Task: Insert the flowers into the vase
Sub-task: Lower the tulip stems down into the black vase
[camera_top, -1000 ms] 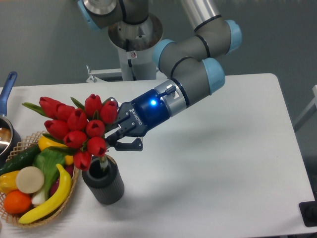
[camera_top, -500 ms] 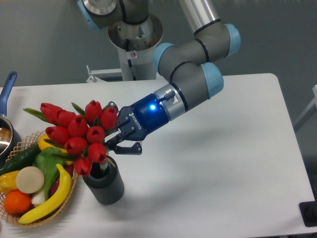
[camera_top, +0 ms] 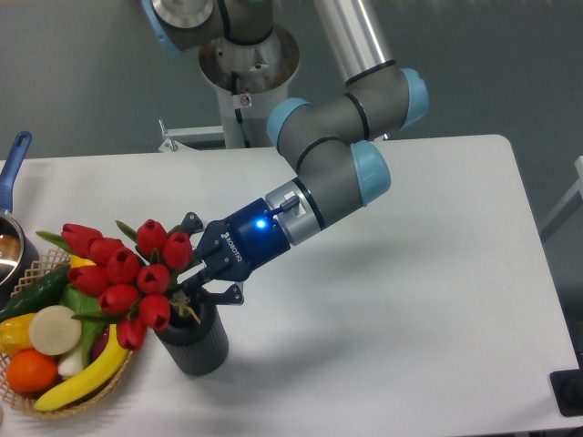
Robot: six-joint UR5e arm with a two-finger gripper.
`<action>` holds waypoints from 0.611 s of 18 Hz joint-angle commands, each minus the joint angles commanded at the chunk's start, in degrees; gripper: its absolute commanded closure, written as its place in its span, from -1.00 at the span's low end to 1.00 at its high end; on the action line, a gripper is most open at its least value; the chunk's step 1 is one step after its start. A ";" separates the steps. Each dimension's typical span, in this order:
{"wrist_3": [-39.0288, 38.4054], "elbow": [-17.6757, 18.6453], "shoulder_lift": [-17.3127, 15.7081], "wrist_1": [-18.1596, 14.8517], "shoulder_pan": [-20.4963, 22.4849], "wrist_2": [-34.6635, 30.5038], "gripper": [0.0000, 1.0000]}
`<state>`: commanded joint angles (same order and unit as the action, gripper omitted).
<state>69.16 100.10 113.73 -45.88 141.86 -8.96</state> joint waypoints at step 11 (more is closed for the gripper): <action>5.01 2.82 1.41 0.00 0.00 -0.09 0.45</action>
<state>74.17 102.92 115.14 -45.88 141.86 -9.05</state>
